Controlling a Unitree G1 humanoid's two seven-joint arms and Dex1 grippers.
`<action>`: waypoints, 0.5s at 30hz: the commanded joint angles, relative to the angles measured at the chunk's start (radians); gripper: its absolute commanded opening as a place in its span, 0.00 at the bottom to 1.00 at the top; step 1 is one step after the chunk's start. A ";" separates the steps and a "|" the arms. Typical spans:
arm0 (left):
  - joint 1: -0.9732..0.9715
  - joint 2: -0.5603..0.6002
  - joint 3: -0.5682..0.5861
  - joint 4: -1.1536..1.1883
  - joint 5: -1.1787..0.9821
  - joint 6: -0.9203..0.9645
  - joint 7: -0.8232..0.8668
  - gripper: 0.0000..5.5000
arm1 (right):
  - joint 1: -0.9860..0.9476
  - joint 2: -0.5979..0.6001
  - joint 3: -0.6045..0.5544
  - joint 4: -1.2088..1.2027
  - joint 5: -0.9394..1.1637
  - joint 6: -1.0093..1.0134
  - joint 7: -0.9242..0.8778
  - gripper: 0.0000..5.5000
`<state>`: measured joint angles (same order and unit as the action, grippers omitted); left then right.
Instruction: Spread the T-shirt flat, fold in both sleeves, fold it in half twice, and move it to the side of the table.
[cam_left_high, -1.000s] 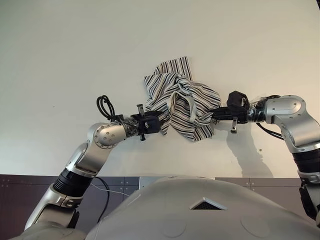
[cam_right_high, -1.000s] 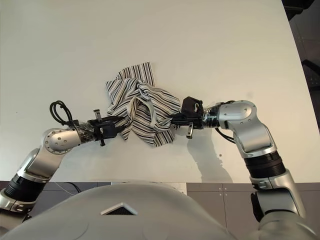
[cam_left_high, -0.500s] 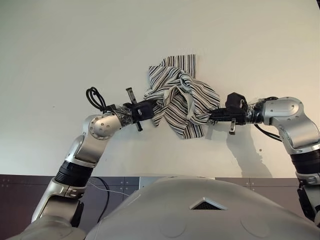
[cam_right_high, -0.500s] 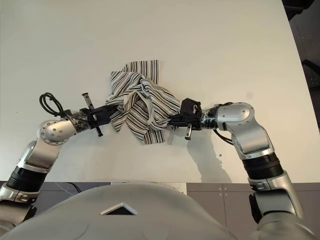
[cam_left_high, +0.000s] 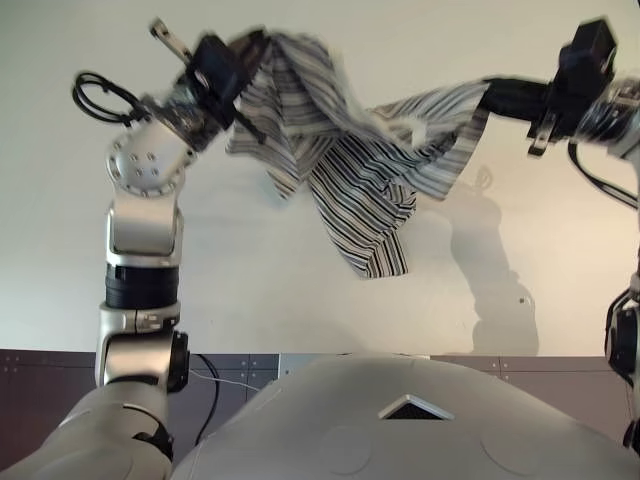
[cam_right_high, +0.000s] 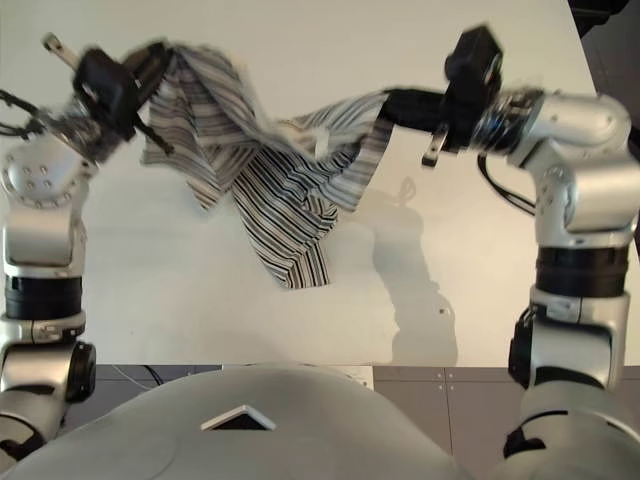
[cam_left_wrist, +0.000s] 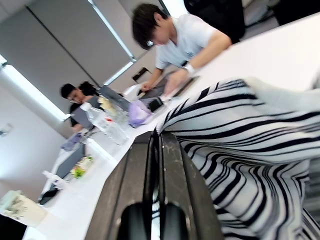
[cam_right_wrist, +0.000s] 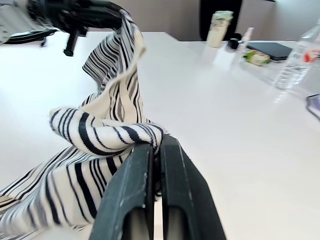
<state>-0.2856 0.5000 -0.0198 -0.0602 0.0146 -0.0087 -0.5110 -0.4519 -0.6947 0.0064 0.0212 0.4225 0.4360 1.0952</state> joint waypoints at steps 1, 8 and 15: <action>-0.167 0.008 -0.002 0.217 0.034 -0.081 0.012 0.03 | -0.186 0.009 0.047 0.207 -0.108 -0.048 -0.027 0.02; -0.657 0.016 -0.047 0.935 0.145 -0.317 0.062 0.03 | -0.685 0.127 0.201 0.910 -0.417 -0.372 -0.115 0.02; -1.041 0.044 -0.144 1.365 0.321 -0.322 0.163 0.03 | -0.980 0.194 0.306 1.294 -0.679 -0.532 -0.370 0.02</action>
<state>-1.2557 0.5257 -0.1356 1.2519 0.2901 -0.3501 -0.3695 -1.3734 -0.5141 0.2926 1.2650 -0.2044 -0.0872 0.7785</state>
